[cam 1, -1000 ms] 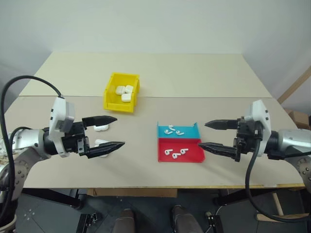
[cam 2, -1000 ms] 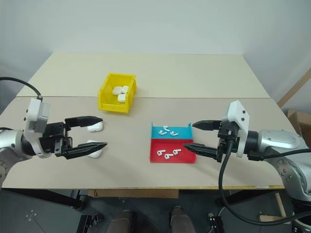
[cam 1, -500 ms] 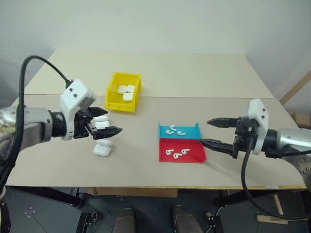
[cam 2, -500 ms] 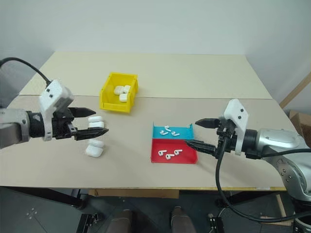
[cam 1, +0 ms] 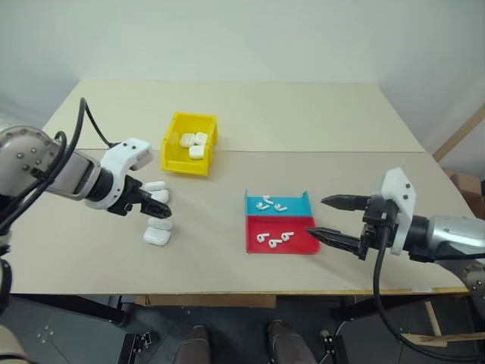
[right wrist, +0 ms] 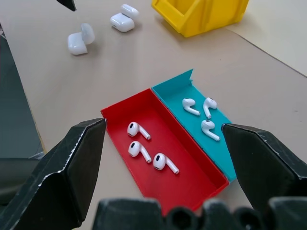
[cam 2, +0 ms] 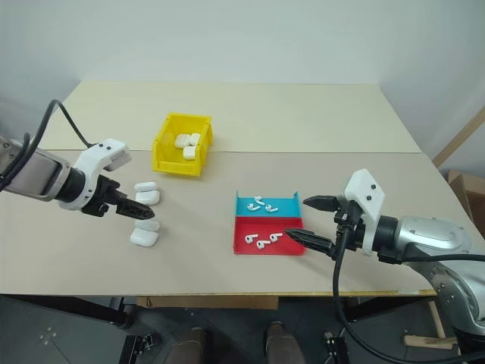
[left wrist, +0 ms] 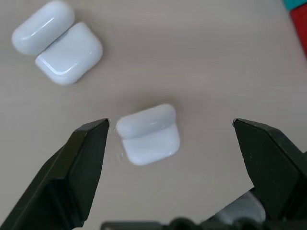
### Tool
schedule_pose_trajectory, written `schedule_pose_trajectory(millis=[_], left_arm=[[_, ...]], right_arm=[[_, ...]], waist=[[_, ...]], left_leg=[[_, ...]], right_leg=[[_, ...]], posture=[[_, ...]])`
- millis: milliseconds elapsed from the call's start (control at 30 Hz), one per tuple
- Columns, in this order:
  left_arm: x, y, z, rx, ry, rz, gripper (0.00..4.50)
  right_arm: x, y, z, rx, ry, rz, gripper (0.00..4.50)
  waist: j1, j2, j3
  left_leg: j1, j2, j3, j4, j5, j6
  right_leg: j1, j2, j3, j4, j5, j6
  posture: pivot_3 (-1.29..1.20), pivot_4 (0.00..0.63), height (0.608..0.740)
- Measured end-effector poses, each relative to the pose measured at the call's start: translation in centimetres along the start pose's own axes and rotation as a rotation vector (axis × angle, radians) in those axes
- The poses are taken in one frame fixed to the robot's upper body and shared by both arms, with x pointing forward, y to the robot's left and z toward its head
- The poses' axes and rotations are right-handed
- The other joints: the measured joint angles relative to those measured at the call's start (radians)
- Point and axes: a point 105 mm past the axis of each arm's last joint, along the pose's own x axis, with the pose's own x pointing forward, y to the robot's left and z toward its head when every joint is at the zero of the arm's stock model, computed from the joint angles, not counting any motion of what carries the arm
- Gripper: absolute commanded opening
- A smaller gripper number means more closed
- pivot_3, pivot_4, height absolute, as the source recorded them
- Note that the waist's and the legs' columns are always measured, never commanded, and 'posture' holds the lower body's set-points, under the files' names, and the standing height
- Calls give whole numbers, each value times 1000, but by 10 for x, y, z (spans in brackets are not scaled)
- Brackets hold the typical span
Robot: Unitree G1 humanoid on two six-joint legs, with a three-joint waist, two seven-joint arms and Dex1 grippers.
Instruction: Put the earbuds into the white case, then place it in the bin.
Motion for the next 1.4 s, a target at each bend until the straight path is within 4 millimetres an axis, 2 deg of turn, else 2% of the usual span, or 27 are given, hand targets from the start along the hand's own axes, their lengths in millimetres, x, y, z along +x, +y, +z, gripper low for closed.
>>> schedule_pose_trajectory(millis=[133, 467, 667, 800, 1167, 1267, 1367, 1400], left_arm=[[6, 1, -13, -2, 74, 17, 4500], [41, -2, -18, -31, 151, 40, 4500], [52, -2, -18, -30, 174, 68, 4500], [63, -1, -25, -43, 212, 83, 4500], [75, -2, -23, -48, 224, 118, 4500], [76, 0, -23, -58, 220, 125, 3887], [76, 1, -22, -61, 214, 131, 2953], [76, 1, -22, -63, 212, 130, 2814]], right_arm=[[2, 4, -1, 8, -10, 0, 4448], [3, 8, -1, 7, -15, -7, 4448], [3, 12, -1, 3, -17, -6, 4448], [4, 15, -1, 10, -22, 0, 4448], [4, 20, -3, 31, -28, 4, 4448], [4, 22, -4, 31, -29, 6, 4500], [4, 22, -4, 32, -30, 7, 4500], [4, 22, -4, 32, -30, 7, 4500]], waist=[[1, 0, 0], [7, 0, 0], [7, -1, -1], [7, -1, -1], [13, 0, -2], [16, -1, -2], [21, -1, -2], [22, -1, -2]], left_leg=[[1, 0, 0, 0, 0, -1], [-1, 0, 0, 0, 1, -1], [0, 0, 0, 0, 1, -1], [-1, 0, 0, 0, 1, -1], [1, -1, 0, 0, 1, -2], [2, -1, 0, 0, 1, -2], [2, -1, 0, 0, 1, -2], [2, -1, 0, 0, 1, -2]], right_leg=[[1, 0, 0, 0, 0, 0], [0, 0, 0, 0, 0, 0], [1, 0, 0, 0, 0, -1], [0, 0, 0, 0, 0, -1], [2, -1, 0, 0, 1, -1], [2, -1, 0, 1, 1, -1], [2, -1, 0, 0, 1, -1], [2, -1, 0, 0, 1, -1]], posture=[[0, 150, 740], [0, 150, 740], [0, 150, 740], [0, 150, 740], [0, 150, 740], [0, 150, 740], [0, 150, 740], [0, 150, 740]])
